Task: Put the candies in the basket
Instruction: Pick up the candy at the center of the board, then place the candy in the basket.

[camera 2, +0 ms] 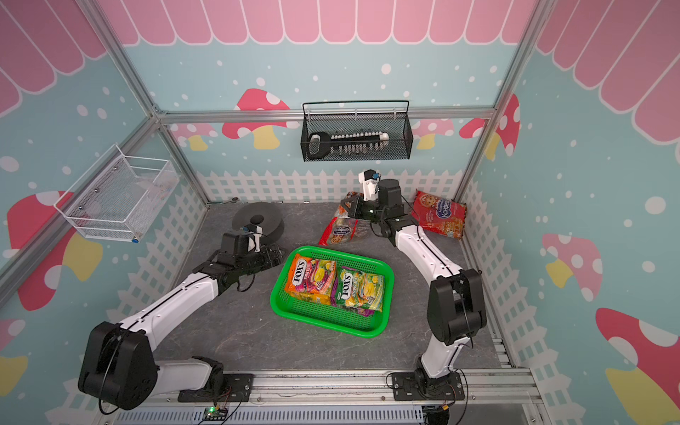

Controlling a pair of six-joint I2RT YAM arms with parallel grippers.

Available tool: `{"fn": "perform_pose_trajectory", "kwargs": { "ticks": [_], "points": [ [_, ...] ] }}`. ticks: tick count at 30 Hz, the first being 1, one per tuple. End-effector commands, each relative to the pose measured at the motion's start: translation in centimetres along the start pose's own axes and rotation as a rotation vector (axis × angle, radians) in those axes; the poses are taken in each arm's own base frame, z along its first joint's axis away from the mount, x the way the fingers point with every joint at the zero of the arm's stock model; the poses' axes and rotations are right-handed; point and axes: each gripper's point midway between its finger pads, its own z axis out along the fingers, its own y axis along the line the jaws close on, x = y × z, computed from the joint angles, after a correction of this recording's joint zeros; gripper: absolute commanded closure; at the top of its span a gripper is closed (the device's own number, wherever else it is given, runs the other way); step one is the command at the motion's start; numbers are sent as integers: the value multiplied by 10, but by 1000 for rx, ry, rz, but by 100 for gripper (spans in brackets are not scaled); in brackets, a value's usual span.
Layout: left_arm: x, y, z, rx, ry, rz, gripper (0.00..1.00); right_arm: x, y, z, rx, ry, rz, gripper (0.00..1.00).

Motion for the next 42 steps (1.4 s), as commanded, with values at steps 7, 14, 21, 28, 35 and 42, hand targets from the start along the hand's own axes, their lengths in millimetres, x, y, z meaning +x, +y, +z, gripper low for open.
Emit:
{"fn": "perform_pose_trajectory", "kwargs": {
  "ticks": [7,14,21,28,35,42],
  "points": [
    [-12,1,8,-6,-17,-101,15,-70,144,-42,-245,-276,-212,100],
    [-18,11,6,3,-17,-177,16,-48,184,-43,-320,-258,-223,100],
    [-12,23,4,-1,0,-236,19,13,180,-36,-330,-203,-122,100],
    [-18,51,-10,-70,-68,-286,21,31,198,-34,-387,-153,-124,100],
    [-26,64,-14,-89,-87,-266,22,33,227,-23,-471,-136,-154,100],
    [-18,59,-3,-25,-12,-261,24,56,253,-9,-567,-85,-151,100]
  ]
}}
